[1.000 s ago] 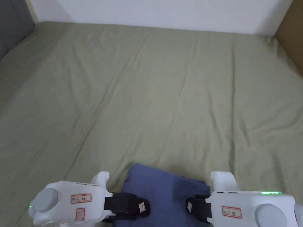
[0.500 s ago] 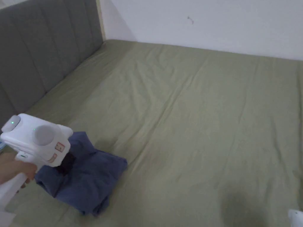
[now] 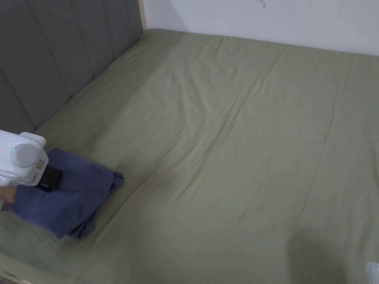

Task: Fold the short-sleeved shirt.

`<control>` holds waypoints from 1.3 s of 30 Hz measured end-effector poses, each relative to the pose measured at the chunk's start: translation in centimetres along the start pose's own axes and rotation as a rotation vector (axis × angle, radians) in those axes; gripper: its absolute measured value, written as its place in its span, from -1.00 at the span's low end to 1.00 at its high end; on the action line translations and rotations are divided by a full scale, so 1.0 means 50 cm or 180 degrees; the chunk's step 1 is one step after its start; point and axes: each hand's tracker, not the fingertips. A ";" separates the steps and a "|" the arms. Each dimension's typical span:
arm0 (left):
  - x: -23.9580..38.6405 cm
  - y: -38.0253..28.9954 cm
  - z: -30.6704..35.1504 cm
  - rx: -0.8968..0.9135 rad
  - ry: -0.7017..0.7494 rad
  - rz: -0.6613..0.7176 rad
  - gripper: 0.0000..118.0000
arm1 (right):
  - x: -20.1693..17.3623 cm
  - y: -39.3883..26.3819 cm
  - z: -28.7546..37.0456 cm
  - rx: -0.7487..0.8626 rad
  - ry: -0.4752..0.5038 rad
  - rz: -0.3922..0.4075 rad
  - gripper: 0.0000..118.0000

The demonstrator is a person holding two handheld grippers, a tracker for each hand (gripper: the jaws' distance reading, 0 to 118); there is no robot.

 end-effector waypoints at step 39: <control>0.583 -0.269 0.763 0.3493 -0.1306 0.0158 -0.98 | -0.057 -0.061 0.462 0.3490 -0.1245 0.0735 -1.00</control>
